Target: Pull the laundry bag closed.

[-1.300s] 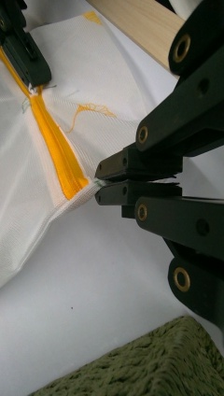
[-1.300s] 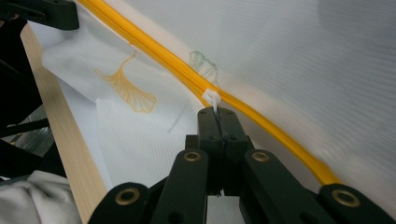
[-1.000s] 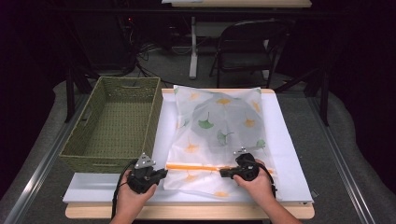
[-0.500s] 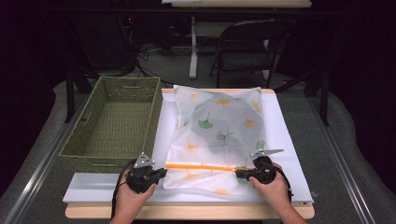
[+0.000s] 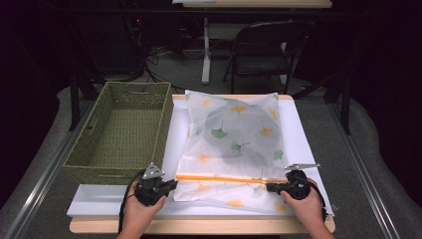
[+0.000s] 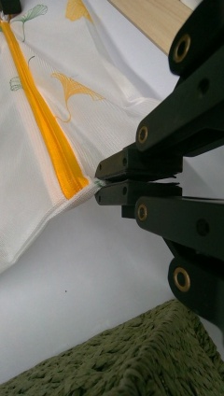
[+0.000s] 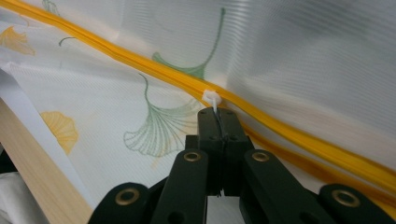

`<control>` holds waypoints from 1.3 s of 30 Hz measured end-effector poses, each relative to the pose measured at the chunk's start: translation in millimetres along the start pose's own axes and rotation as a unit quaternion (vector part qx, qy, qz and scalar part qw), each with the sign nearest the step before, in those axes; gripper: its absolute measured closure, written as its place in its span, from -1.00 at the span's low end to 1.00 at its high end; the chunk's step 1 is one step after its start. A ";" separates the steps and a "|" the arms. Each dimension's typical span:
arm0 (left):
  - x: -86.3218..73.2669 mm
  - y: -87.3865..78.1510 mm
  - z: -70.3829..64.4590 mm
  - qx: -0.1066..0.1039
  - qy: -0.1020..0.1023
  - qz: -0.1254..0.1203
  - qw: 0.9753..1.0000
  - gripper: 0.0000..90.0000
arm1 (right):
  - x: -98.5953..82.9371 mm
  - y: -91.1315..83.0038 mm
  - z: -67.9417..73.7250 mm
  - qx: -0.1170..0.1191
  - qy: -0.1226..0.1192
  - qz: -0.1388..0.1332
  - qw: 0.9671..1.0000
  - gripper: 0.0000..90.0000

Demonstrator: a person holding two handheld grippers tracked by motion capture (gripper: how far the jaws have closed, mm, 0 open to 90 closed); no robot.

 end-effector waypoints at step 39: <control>-2.4 1.0 8.2 0.017 0.000 0.012 1.000 0.95 | -25.8 -45.1 -42.1 -0.056 0.066 -0.030 0.996 1.00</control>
Point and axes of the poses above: each handheld gripper's, and its own axes: y roughly forward along the jaws, x roughly out of its top, z roughly to its left, the point moved 9 cm from there along y, roughly forward along the jaws, and after that the axes turned 5 degrees about -y, right-handed, at the moved point
